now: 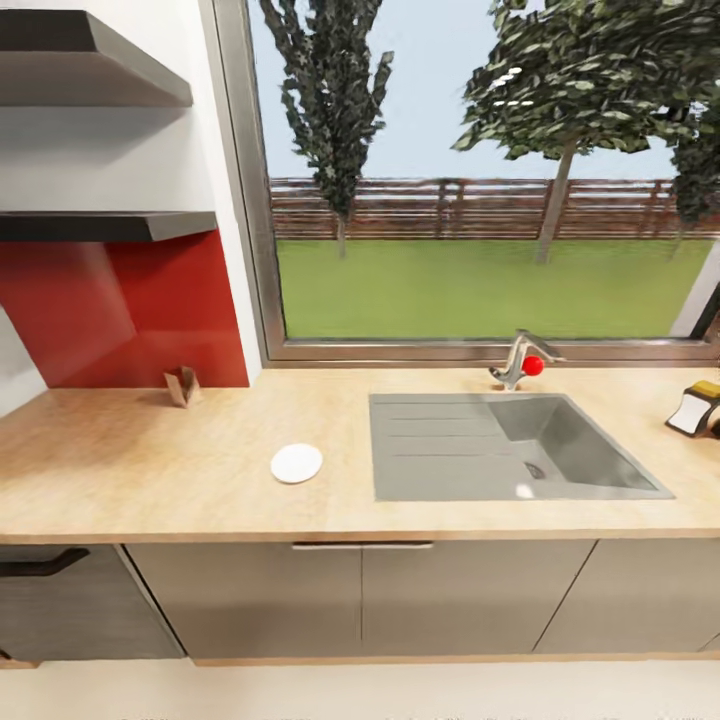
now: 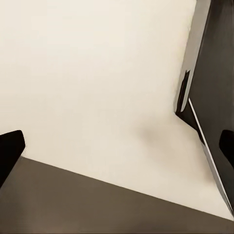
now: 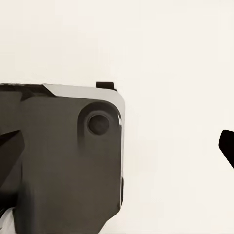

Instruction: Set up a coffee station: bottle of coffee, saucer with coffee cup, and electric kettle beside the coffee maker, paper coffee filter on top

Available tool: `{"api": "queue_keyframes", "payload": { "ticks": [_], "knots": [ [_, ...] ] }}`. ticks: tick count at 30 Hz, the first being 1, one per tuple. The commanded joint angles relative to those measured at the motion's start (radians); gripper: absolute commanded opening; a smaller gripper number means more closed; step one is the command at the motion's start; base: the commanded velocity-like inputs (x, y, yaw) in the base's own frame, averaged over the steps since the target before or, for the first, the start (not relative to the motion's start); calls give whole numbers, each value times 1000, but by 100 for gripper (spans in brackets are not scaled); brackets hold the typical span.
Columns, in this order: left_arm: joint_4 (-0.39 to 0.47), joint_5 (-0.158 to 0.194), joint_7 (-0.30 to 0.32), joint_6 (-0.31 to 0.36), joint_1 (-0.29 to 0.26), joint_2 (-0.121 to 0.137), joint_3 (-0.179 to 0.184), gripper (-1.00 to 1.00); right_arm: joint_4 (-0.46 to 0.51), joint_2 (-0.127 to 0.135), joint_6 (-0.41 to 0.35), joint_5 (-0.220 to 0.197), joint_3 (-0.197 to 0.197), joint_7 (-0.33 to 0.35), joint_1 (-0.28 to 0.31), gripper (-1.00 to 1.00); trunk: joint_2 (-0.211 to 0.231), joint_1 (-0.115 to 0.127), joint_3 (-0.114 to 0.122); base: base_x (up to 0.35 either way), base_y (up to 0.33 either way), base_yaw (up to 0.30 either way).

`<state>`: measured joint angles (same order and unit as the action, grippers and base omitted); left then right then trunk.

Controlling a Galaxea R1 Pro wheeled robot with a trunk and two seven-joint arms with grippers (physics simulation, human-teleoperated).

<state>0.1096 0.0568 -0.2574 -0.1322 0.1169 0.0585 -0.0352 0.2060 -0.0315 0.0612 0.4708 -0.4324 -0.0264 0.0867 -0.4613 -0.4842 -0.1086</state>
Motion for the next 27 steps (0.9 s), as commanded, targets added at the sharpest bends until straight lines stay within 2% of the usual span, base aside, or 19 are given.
{"api": "queue_keyframes", "payload": {
  "ticks": [1,11,18,20,27],
  "knots": [
    [2,6,1,-3,0,0,-3,100,0,-1,3,9,-7,-3,1,100,-2,0,-1,-94,310,-21],
    [2,6,1,-6,1,-5,-2,100,0,-1,3,9,-6,-3,1,100,-2,0,-1,-128,298,-3],
    [5,3,3,-6,0,-4,2,100,0,-1,3,9,-7,-3,1,100,-2,0,-1,-125,33,0],
    [30,-2,4,-38,-1,2,4,100,1,0,3,9,-8,-3,1,100,-2,0,-1,-129,0,0],
    [63,-8,6,-53,-15,6,8,100,12,1,4,10,-9,-4,1,100,-2,0,-1,-159,0,0]
  ]
}}
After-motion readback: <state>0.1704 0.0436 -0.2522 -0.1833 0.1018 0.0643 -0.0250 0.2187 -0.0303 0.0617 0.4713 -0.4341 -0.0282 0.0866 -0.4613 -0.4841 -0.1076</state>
